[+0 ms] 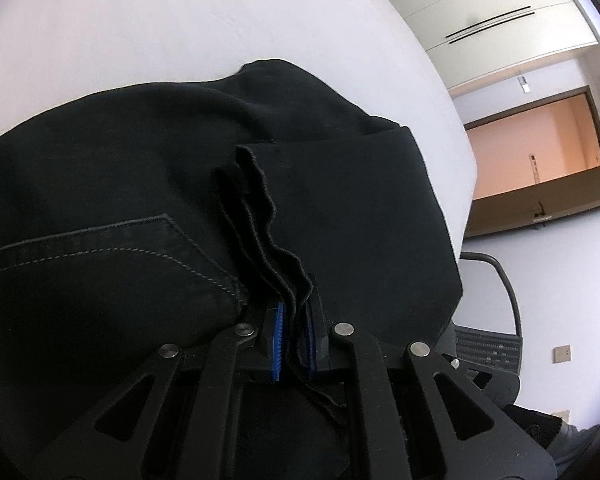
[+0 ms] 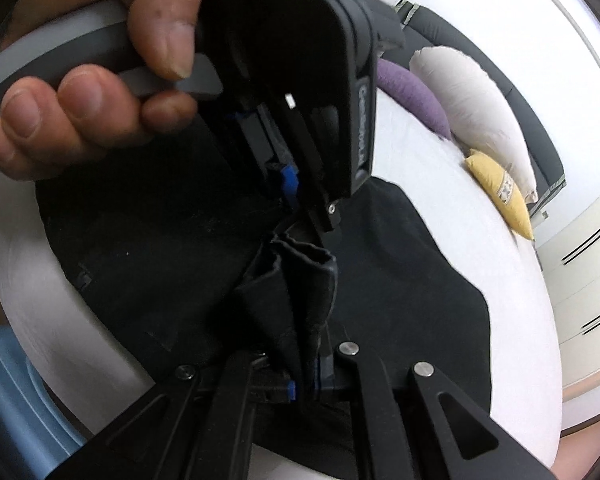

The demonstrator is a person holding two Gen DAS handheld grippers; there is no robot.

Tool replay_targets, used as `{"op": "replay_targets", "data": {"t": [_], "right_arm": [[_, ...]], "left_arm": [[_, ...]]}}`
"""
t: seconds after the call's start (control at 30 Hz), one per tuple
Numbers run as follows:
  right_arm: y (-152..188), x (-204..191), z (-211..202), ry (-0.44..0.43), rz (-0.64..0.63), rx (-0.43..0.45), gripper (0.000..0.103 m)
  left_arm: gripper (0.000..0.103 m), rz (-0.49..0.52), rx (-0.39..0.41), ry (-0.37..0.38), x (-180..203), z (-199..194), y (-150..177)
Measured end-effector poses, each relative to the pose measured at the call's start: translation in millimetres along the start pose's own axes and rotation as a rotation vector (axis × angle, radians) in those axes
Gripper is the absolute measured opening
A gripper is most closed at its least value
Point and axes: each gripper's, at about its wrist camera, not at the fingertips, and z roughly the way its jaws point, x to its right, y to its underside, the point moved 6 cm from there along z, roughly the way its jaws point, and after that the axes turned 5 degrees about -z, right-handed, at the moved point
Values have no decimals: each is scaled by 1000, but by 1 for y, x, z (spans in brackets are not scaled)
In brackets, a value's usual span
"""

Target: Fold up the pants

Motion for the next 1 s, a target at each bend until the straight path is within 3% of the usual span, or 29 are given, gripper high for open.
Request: {"op": "replay_targets", "data": {"t": [0.1, 0.13, 0.17, 0.23, 0.3, 0.37, 0.5, 0.57, 0.63, 0.77, 0.83, 1.0], "right_arm": [[-1, 1, -9, -39, 20, 0, 14], [0, 2, -15, -74, 42, 8, 23], [1, 4, -21, -115, 64, 19, 40], [6, 18, -39, -215, 122, 53, 57], [16, 40, -55, -333, 213, 76, 57], [27, 77, -63, -437, 340, 113, 57], [67, 187, -43, -641, 719, 160, 57], [84, 229, -17, -753, 860, 183, 57], [89, 244, 9, -904, 958, 178, 57], [87, 251, 63, -999, 1038, 128, 57], [96, 244, 87, -1015, 1077, 73, 57], [123, 222, 70, -1112, 1066, 93, 55]], "left_arm": [[11, -34, 2, 11, -11, -4, 4], [12, -36, 11, 0, -14, -10, 3], [12, -35, 18, -15, -22, -23, 2], [12, -28, 42, -73, -28, -37, 2], [12, -17, 70, -143, -30, -50, 2], [12, -2, 110, -152, -24, -62, 3], [12, 72, 164, -49, 23, -63, 8], [12, 115, 147, 1, 45, -47, 16], [12, 137, 99, 10, 56, -23, 28], [12, 124, 30, -33, 42, 14, 47], [12, 123, 67, 13, 37, 13, 50], [12, 90, 72, 63, 25, 10, 52]]}}
